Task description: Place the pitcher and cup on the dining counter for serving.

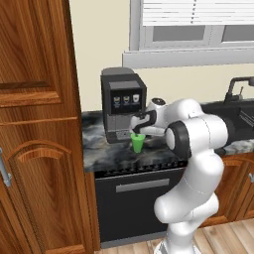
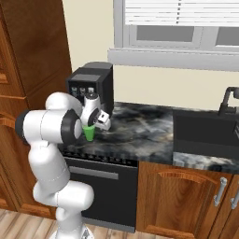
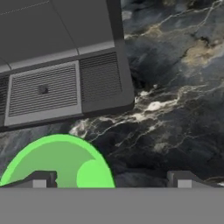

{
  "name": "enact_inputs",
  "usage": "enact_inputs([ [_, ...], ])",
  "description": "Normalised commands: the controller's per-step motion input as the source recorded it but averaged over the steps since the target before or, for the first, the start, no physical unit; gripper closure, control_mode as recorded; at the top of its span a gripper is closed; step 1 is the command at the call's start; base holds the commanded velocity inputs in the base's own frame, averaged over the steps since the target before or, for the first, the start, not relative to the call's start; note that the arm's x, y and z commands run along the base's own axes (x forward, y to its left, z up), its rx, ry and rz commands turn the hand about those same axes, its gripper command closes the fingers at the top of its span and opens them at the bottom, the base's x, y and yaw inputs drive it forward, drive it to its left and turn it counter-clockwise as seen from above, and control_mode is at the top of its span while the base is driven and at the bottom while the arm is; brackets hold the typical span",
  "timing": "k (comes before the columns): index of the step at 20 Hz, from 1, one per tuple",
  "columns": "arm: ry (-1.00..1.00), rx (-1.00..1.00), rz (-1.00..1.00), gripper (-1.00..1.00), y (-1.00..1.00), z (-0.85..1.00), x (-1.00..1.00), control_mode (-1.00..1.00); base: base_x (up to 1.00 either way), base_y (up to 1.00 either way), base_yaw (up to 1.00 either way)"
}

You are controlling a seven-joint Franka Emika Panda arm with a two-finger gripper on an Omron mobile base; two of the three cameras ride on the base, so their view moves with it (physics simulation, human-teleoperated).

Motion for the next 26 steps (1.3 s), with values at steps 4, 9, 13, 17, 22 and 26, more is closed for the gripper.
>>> enact_inputs([
  [4, 0.0, 0.0, -0.03, -1.0, 0.04, -0.17, 0.17, -1.0, 0.0, 0.0, 0.0],
  [9, 0.0, 0.0, -0.03, -1.0, 0.0, -0.23, 0.11, -1.0, 0.0, 0.0, 0.0],
  [13, 0.0, 0.0, -0.04, -1.0, 0.0, -0.24, 0.09, -1.0, 0.0, 0.0, 0.0],
  [17, 0.0, 0.0, -0.04, -1.0, 0.0, -0.26, 0.01, -1.0, 0.0, 0.0, 0.0],
  [22, 0.0, 0.0, -0.04, 1.0, 0.0, -0.19, 0.0, -1.0, 0.0, 0.0, 0.0],
  [26, 0.0, 0.0, -0.01, 1.0, 0.0, -0.04, -0.15, -1.0, 0.0, 0.0, 0.0],
])
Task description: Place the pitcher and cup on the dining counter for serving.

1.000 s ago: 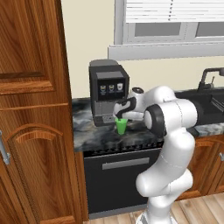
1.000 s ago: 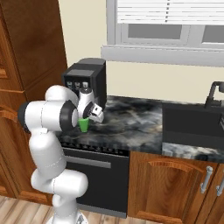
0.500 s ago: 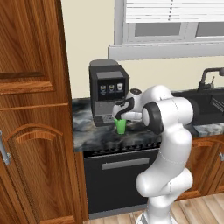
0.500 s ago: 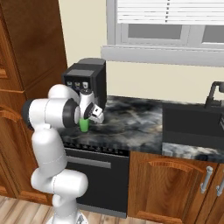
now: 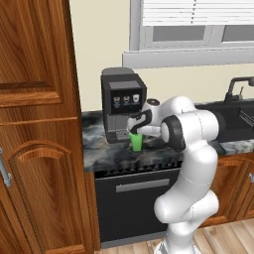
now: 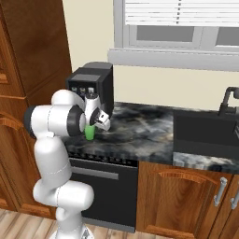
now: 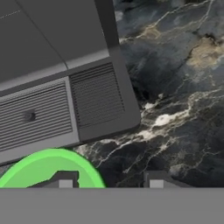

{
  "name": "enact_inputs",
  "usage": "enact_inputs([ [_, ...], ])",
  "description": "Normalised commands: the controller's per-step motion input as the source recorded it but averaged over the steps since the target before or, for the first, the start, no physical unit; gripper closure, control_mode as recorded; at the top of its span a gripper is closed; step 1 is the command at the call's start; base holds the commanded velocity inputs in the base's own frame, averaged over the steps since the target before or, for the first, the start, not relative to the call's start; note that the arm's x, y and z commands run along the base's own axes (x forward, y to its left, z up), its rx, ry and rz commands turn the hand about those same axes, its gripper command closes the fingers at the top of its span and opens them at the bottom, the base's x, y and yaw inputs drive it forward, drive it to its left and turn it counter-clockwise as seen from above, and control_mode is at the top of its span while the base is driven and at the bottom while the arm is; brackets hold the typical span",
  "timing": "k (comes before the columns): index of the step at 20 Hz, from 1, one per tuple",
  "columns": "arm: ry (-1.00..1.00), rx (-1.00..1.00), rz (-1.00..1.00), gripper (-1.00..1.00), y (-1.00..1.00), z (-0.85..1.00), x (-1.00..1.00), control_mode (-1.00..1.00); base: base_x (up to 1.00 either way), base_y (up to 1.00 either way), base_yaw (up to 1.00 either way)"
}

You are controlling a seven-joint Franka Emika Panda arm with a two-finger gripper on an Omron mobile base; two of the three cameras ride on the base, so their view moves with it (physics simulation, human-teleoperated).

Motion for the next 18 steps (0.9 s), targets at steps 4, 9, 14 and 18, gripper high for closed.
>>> enact_inputs([
  [4, 0.0, 0.0, 0.0, 1.0, 0.0, 0.0, -0.1, -1.0, 0.0, 0.0, 0.0],
  [9, 0.0, 0.0, 0.0, 1.0, 0.0, 0.0, 0.0, -1.0, 0.0, 0.0, 0.0],
  [14, 0.0, 0.0, 0.0, 1.0, -0.05, 0.03, -0.12, -1.0, 0.0, 0.0, 0.0],
  [18, -0.06, 0.0, 0.0, 1.0, -0.21, 0.42, -0.58, -1.0, 0.0, 0.0, 0.0],
])
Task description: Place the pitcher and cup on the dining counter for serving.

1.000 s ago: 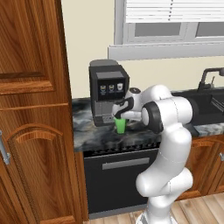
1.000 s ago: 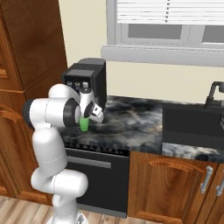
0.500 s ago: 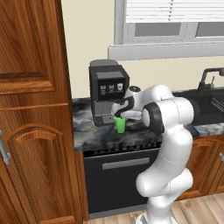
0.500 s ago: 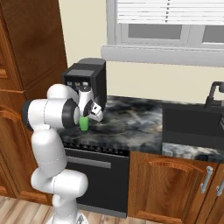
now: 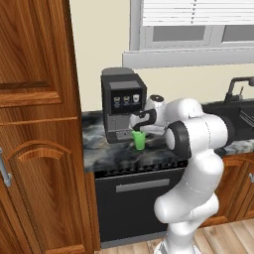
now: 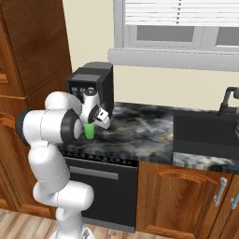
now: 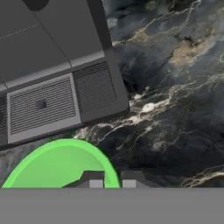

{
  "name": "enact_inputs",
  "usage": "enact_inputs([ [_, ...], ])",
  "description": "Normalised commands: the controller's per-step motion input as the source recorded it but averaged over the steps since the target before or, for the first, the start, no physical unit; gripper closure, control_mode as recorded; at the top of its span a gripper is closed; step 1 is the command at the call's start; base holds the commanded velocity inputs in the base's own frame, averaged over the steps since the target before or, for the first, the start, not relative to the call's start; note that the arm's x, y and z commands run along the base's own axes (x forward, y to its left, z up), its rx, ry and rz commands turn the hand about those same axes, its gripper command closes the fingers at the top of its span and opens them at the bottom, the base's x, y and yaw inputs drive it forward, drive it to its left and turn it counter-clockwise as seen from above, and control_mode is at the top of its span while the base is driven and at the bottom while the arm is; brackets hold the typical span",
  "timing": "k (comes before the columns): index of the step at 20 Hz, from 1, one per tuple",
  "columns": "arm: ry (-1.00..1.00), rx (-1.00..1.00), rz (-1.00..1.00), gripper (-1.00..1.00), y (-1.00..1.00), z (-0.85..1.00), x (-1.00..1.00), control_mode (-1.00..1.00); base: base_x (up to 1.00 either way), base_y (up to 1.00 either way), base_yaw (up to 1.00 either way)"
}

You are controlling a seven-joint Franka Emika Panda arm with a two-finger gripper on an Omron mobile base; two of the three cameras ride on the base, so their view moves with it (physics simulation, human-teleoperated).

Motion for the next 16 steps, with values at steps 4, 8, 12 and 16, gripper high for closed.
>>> enact_inputs([
  [4, -0.24, 0.0, 0.01, 1.0, -0.23, 0.64, -0.94, -1.0, 0.0, 0.0, 0.0],
  [8, -0.36, 0.0, 0.04, 1.0, -0.2, 0.68, -1.0, -1.0, 0.0, 0.0, 0.0],
  [12, -0.35, 0.0, 0.05, 1.0, -0.19, 0.85, -0.98, -1.0, 0.0, 0.0, 0.0],
  [16, -0.26, 0.0, 0.07, 1.0, -0.28, 0.86, -0.92, -1.0, 0.0, 0.0, 0.0],
])
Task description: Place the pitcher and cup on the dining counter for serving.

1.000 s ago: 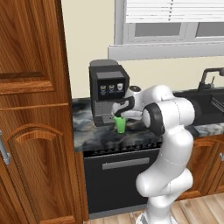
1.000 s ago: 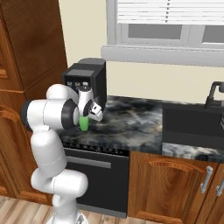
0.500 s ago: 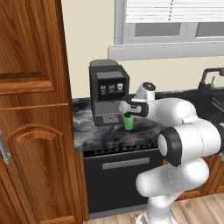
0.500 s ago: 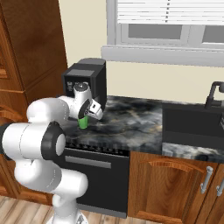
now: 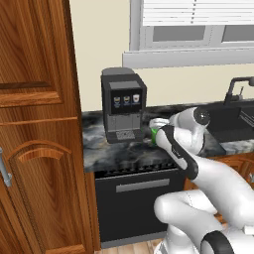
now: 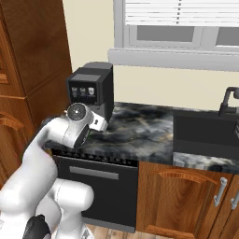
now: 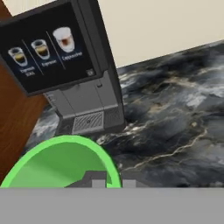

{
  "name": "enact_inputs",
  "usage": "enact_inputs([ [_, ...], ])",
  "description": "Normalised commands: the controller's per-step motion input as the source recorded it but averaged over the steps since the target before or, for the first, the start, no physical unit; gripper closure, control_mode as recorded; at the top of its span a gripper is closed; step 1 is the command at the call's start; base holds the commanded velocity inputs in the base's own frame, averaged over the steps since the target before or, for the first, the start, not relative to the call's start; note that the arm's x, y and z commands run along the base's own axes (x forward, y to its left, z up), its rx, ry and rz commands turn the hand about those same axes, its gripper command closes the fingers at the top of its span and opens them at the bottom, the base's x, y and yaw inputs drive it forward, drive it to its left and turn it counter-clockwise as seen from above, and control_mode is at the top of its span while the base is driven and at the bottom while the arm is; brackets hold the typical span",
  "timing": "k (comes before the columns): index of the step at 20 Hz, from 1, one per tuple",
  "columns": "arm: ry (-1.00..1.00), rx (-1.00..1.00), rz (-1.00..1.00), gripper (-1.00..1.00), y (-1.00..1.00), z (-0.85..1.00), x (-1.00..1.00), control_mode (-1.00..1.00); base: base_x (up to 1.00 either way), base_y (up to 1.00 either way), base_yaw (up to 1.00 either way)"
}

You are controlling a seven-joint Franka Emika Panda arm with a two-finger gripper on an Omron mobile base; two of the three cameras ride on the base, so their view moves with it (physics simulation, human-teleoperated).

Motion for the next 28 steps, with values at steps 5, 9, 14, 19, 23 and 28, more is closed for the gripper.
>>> enact_inputs([
  [5, -0.09, 0.0, 0.05, 1.0, -0.07, 0.87, -0.72, -1.0, 0.0, 0.0, 0.0],
  [9, 0.0, 0.0, 0.01, 1.0, 0.0, 0.81, -0.34, -1.0, 0.0, 0.0, 0.0],
  [14, 0.01, -0.01, 0.0, 1.0, 0.0, 0.79, -0.15, -1.0, 0.0, 0.0, 0.0],
  [19, 0.09, 0.0, 0.0, 1.0, 0.0, 0.51, 0.0, -1.0, 0.0, 0.0, 0.0],
  [23, 0.03, 0.0, 0.0, 1.0, 0.0, 0.05, 0.02, 1.0, 0.01, 0.0, 0.0],
  [28, 0.0, 0.0, 0.0, 1.0, 0.0, 0.0, 0.0, 1.0, -0.83, 0.0, 0.0],
])
